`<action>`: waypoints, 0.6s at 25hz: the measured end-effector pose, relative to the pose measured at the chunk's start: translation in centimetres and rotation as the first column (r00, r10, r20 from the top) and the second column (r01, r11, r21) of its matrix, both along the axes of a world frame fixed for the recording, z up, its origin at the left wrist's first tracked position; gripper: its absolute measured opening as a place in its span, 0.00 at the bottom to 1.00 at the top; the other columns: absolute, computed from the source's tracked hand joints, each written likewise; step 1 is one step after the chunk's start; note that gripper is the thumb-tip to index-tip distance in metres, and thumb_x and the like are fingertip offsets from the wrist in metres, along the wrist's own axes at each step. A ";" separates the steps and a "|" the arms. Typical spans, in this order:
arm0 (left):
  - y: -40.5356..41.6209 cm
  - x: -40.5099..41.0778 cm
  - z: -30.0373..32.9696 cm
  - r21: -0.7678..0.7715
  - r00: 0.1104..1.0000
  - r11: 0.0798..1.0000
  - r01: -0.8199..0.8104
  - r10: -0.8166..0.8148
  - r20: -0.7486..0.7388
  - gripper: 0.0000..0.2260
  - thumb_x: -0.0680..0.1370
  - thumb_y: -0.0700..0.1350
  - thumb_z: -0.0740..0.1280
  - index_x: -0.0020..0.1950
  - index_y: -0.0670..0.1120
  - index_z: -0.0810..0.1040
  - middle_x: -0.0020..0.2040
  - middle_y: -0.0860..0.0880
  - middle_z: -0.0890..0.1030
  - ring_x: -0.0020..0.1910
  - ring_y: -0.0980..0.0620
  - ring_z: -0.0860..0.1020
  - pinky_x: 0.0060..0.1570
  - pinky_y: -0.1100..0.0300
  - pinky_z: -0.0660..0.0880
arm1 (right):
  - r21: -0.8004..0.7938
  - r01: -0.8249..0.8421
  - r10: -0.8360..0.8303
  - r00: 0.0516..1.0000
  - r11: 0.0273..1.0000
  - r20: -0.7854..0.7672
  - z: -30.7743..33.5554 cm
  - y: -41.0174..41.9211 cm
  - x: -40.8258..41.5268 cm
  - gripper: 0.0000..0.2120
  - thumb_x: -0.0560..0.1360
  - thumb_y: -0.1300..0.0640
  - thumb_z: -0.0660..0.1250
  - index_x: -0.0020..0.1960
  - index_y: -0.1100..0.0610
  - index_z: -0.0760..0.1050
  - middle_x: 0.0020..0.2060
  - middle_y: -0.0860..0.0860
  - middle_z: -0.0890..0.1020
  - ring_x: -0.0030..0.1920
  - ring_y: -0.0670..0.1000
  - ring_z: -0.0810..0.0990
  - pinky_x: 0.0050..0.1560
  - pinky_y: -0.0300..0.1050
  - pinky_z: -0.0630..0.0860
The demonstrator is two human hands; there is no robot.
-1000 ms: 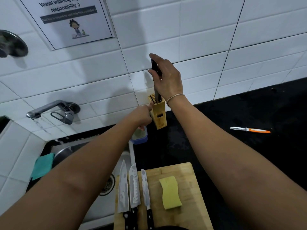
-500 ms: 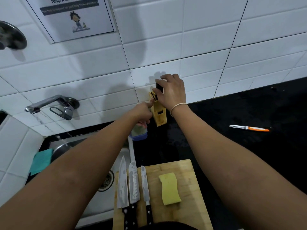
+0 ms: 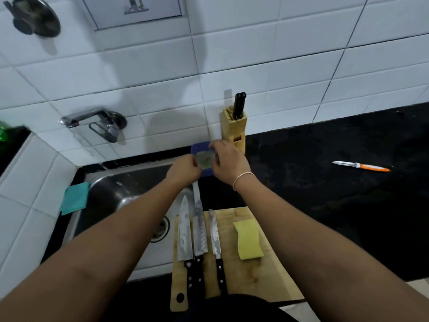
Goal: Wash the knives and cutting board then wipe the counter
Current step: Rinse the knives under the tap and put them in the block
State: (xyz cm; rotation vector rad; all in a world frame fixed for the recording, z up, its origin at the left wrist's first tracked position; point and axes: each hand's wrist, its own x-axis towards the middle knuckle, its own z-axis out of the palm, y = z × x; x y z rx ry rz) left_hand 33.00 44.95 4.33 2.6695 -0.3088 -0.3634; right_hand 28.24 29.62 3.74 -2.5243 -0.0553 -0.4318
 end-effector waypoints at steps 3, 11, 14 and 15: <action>3.2 -2.0 -2.0 0.076 0.990 0.997 -0.016 0.027 -0.140 0.06 0.73 0.43 0.63 0.44 0.44 0.79 0.37 0.43 0.82 0.34 0.45 0.83 0.35 0.52 0.83 | -0.079 -0.069 0.025 0.888 0.994 -0.459 -1.8 1.7 -0.9 0.14 0.73 0.57 0.65 0.58 0.54 0.73 0.53 0.57 0.79 0.51 0.59 0.79 0.49 0.52 0.79; 10.5 -5.4 -4.8 0.140 0.927 0.990 -0.015 0.067 -0.370 0.07 0.79 0.43 0.64 0.46 0.41 0.78 0.39 0.42 0.82 0.31 0.47 0.82 0.30 0.57 0.82 | -0.154 -0.271 0.004 0.505 0.950 -0.863 -3.1 10.3 -4.8 0.05 0.67 0.58 0.70 0.36 0.60 0.81 0.29 0.53 0.84 0.31 0.52 0.84 0.37 0.46 0.83; 12.8 -6.3 -5.2 0.065 0.917 0.998 0.008 0.019 -0.398 0.07 0.78 0.43 0.62 0.45 0.42 0.76 0.36 0.43 0.80 0.26 0.48 0.78 0.22 0.64 0.72 | -0.124 -0.273 -0.026 0.337 0.954 -0.941 -4.2 13.3 -7.1 0.12 0.69 0.56 0.72 0.45 0.65 0.77 0.28 0.52 0.84 0.26 0.48 0.82 0.38 0.38 0.77; 13.2 -6.3 -5.3 0.047 0.917 0.999 0.017 0.004 -0.400 0.07 0.77 0.42 0.62 0.45 0.41 0.77 0.35 0.43 0.79 0.25 0.48 0.77 0.22 0.64 0.71 | -0.137 -0.258 -0.049 0.320 0.956 -0.946 -4.7 14.0 -7.8 0.12 0.71 0.57 0.71 0.47 0.64 0.76 0.29 0.52 0.85 0.26 0.47 0.82 0.43 0.39 0.75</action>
